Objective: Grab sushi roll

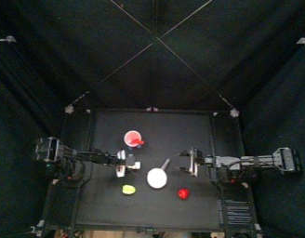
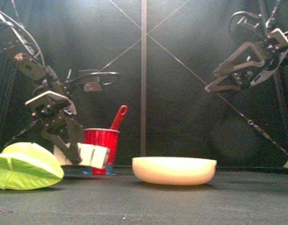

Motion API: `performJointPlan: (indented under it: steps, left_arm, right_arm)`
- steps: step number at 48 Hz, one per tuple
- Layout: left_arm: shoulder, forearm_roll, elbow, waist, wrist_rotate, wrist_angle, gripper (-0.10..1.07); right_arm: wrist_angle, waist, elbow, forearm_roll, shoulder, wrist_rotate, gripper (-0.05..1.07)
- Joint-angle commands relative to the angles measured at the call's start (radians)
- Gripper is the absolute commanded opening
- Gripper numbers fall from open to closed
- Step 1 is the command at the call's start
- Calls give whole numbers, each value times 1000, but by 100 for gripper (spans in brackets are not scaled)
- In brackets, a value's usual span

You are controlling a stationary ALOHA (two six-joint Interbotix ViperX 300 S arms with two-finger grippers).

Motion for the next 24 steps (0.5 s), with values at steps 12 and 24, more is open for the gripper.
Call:
performJointPlan:
  steps: [12, 24]
  left_arm:
    - [-44, 8, -20, -18, 0, -8, 56]
    - [-44, 8, -23, -18, 0, -9, 56]
  right_arm:
    - [-8, 2, -8, 2, -3, 2, 100]
    - [-8, 2, -8, 2, -5, 2, 99]
